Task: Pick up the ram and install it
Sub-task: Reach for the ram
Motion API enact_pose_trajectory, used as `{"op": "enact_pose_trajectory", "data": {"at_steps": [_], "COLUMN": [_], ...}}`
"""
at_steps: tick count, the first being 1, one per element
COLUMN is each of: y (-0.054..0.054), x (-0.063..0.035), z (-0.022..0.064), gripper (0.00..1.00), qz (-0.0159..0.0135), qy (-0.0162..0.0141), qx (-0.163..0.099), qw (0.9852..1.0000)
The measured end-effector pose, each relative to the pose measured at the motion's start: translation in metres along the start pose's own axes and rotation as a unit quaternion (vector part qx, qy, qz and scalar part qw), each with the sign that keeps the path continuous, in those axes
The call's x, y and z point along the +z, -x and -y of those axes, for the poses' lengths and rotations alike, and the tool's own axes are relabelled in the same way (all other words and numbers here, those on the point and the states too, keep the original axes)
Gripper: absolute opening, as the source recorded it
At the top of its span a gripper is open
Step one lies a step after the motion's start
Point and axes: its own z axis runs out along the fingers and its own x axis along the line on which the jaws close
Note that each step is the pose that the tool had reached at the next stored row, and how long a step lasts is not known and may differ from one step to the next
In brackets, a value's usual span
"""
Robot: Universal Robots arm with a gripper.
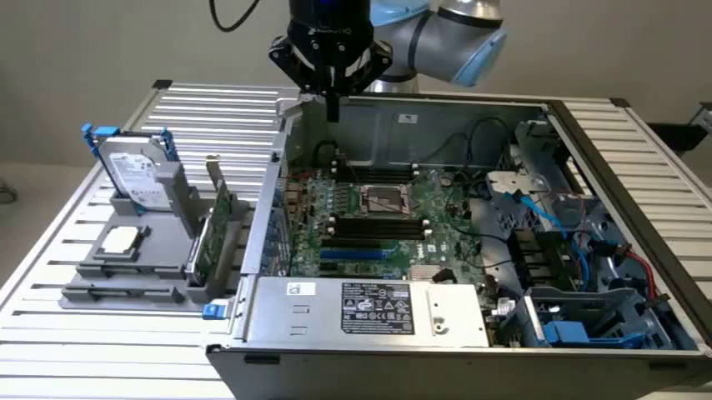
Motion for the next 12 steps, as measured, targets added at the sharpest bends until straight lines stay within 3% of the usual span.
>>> {"op": "enact_pose_trajectory", "data": {"at_steps": [9, 12], "y": [-0.001, -0.013], "x": [0.0000, 0.0005], "z": [0.0002, 0.0011], "gripper": [0.11, 0.11], "qz": [-0.0003, -0.0012], "qy": [0.0008, 0.0007], "qx": [0.000, 0.000], "qw": [1.0000, 1.0000]}}
